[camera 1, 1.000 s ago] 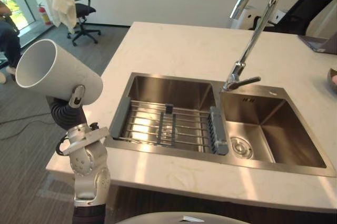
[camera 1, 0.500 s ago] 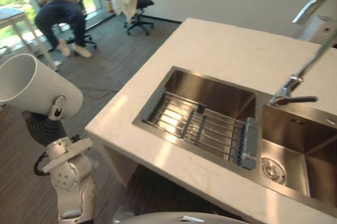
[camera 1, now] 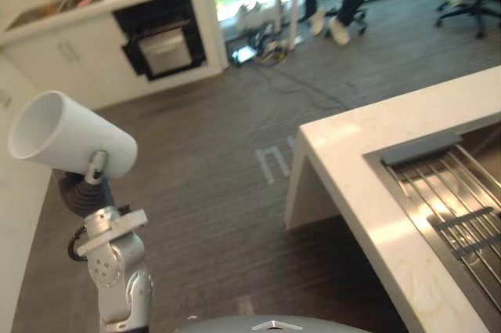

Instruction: Walk over to the sink, pick up the cup, carry it to the dishwasher, place the cup inside the dishwasher, then close the dishwasher door

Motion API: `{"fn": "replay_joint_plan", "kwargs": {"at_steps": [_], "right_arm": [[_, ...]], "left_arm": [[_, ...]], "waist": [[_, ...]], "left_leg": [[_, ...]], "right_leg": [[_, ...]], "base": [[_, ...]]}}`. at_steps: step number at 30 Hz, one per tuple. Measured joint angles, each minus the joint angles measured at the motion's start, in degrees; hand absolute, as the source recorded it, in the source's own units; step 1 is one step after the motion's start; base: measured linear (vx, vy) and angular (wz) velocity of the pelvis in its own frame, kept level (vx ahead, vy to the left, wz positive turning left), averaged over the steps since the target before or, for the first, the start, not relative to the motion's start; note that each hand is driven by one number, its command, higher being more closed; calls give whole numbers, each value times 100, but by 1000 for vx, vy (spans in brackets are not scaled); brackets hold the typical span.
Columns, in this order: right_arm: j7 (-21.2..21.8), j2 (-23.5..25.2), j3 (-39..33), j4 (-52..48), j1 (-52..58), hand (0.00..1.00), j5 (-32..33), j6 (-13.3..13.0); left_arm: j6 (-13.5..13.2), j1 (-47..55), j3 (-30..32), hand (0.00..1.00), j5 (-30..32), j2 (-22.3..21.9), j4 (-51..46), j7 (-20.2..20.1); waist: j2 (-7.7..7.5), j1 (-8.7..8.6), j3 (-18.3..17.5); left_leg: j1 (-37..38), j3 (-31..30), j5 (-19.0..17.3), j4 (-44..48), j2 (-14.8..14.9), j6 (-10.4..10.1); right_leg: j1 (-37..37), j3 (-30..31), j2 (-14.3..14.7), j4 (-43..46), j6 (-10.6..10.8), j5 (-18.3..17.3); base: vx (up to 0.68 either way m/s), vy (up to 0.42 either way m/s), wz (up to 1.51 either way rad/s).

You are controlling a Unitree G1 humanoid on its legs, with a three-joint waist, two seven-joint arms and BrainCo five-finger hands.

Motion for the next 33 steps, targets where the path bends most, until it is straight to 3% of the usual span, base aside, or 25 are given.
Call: {"fn": "replay_joint_plan", "kwargs": {"at_steps": [1, 3, 5, 6, 8, 9, 10, 11, 12, 14, 16, 17, 18, 24, 27, 31, 33], "right_arm": [[-66, -145, 195, 3, -91, 0, 9, 87], [-78, -269, 361, -186, -79, 0, 106, 122], [-129, -507, 518, -181, -64, 0, 216, 163], [-144, -520, 588, -173, -116, 0, 303, 182], [-133, -441, 779, -299, -90, 0, 327, 179], [-125, -297, 934, -405, -16, 0, 326, 167], [-109, -37, 978, -414, 37, 0, 433, 77], [-104, 46, 981, -415, 93, 0, 483, 9], [-86, 147, 1058, -436, 162, 0, 499, -57], [-88, 304, 1145, -446, 314, 0, 639, -114], [-87, 414, 1245, -502, 486, 0, 708, -168], [-81, 478, 1346, -606, 605, 0, 713, -179], [-61, 625, 1658, -812, 532, 0, 643, -198], [60, 664, 1656, -815, 574, 0, 654, -156], [341, 663, 1668, -793, 750, 0, 774, 25], [734, 574, 1670, -777, 838, 0, 1348, 227], [1091, 537, 1643, -795, 799, 0, 1688, 409]], "left_arm": [[-21, -124, -448, 100, -4, -114, 371, -77], [322, 49, -885, 100, -15, -233, 392, -246], [372, 169, -1101, 100, -11, -301, 171, -394], [348, 172, -1169, 100, -12, -189, 78, -430], [337, 162, -1340, 100, -12, -119, 117, -407], [310, 110, -1531, 100, -18, -113, 171, -402], [234, 89, -1740, 100, -25, -106, 241, -405], [156, 54, -1871, 100, -29, -110, 324, -410], [69, -75, -2076, 100, -78, -133, 596, -431], [69, -178, -2322, 100, -205, -155, 1127, -467], [92, -169, -2528, 100, -224, -153, 1310, -465], [86, -167, -2678, 100, -189, -150, 1282, -457], [370, -350, -3227, 100, 121, 52, 1053, -27], [370, -351, -2991, 100, 117, 19, 1054, -68], [367, -270, -2661, 100, 46, -26, 1051, -267], [368, 132, -2298, 100, -231, -72, 1029, -621], [398, 464, -1971, 100, -539, -73, 899, -846]], "waist": [[303, -84, 84], [243, -191, 112], [518, -158, -32], [543, -20, -28], [525, -10, -22], [491, -32, -7], [344, -100, -20], [346, -122, -73], [162, -122, -66], [12, -193, -22], [-132, -193, -89], [-295, -176, -177], [-867, -319, -518], [-810, -371, -532], [-784, -390, -546], [-617, -351, -656], [-469, -244, -560]], "left_leg": [[63, -10, -374, -189, 149, -419], [208, -33, -445, -607, -406, -584], [333, -150, -594, -1004, -558, -911], [381, -295, -523, -1299, -736, -1173], [360, -717, -386, -1647, -1038, -978], [336, -1073, -290, -1779, -1206, -829], [234, -1503, -208, -1890, -1294, -696], [120, -1720, -168, -1946, -1323, -651], [17, -2118, -77, -2043, -1367, -574], [-28, -2675, 44, -2137, -1436, -549], [52, -3009, 103, -2190, -1492, -613], [144, -3139, 93, -2298, -1603, -680], [242, -2557, 684, -2853, -1569, -853], [239, -2552, 664, -2852, -1451, -842], [236, -2578, 708, -2849, -1365, -933], [291, -2595, 710, -2800, -1216, -1073], [26, -2600, 56, -1633, -808, -1282]], "right_leg": [[137, -505, 47, 149, -98, 90], [305, -1038, -387, 442, 278, 31], [404, -1362, -427, 544, 369, 111], [448, -1411, -579, 675, 357, 189], [493, -464, -1041, 1258, 441, 310], [391, 612, -1356, 1734, 444, 319], [182, 2011, -1290, 1851, 570, -71], [75, 2772, -1105, 1780, 759, -317], [-22, 4070, -694, 1629, 801, -585], [-58, 5385, -194, 1535, 867, -712], [-28, 5858, -32, 1426, 967, -582], [29, 5797, -135, 1336, 1078, -105], [253, 5820, -175, 625, 1298, 76], [153, 5838, -30, 721, 1237, 109], [117, 5804, 67, 806, 1080, -72], [24, 5779, 258, 888, 968, -317], [26, 5710, 369, 1284, 837, -725]], "base": [[-283, 61, 151], [-327, 196, 162], [-308, 286, 121], [-251, 303, 82], [-207, 299, 112], [-122, 306, 162], [-98, 276, 169], [-70, 166, 175], [-63, 60, 150], [-44, 22, 155], [-10, -11, 114], [-24, -17, 77], [-26, -3, 34], [-5, -16, -6], [13, -61, -2], [47, -105, -7], [83, -125, -34]]}}
